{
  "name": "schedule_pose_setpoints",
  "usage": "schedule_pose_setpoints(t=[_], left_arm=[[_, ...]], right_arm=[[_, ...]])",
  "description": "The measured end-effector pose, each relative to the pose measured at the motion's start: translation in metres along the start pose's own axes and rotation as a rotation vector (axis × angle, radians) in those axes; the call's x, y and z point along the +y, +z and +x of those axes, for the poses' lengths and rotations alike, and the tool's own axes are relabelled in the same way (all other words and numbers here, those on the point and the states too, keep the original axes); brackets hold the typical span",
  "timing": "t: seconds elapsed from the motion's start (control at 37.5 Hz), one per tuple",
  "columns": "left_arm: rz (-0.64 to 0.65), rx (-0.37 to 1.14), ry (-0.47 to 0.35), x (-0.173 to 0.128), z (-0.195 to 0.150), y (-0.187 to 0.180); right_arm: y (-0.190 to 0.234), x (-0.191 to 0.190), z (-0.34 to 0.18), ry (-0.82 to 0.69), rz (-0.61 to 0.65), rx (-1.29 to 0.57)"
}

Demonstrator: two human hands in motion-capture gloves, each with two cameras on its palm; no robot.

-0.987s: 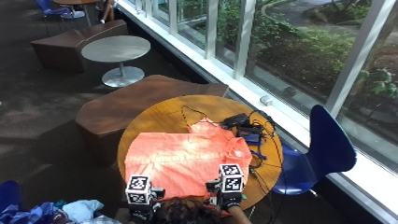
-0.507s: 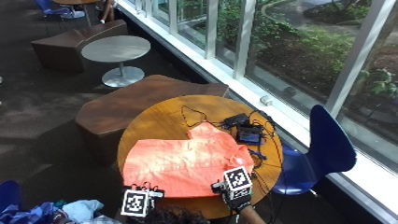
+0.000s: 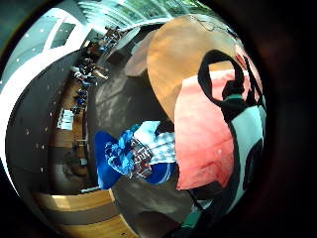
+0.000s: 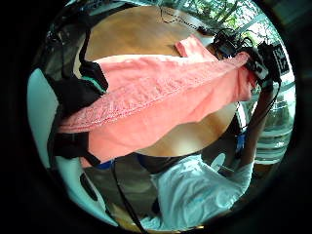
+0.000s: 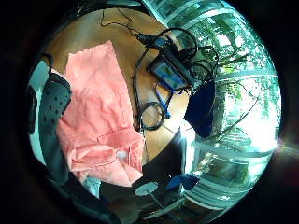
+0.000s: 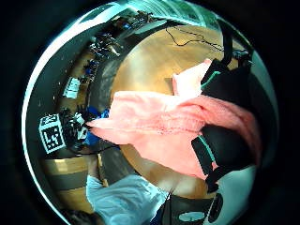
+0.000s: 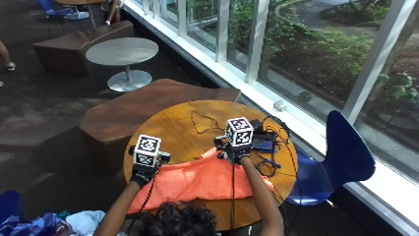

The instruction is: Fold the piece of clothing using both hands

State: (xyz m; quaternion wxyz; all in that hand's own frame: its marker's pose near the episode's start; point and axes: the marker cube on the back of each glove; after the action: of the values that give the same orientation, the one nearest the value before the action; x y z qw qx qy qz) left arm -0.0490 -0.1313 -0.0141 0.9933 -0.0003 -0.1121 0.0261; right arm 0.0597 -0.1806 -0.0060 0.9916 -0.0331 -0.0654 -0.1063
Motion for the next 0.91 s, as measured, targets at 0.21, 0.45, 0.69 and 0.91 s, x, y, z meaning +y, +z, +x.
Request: schedule_pose_setpoints(t=[0.21, 0.45, 0.69, 0.91], left_arm=[[-0.207, 0.035, 0.011, -0.086, -0.006, 0.082], [-0.125, 0.029, -0.045, -0.091, -0.005, 0.099], [0.159, -0.038, -0.128, -0.051, -0.001, 0.063], [0.186, 0.143, -0.102, -0.012, 0.031, 0.07]], right_arm=[[0.049, -0.063, -0.009, 0.034, -0.02, 0.185], [0.051, -0.072, 0.003, 0.107, 0.103, 0.221], [0.037, -0.014, 0.029, 0.27, 0.323, 0.021], [0.051, 0.088, 0.041, 0.561, 0.425, -0.034]])
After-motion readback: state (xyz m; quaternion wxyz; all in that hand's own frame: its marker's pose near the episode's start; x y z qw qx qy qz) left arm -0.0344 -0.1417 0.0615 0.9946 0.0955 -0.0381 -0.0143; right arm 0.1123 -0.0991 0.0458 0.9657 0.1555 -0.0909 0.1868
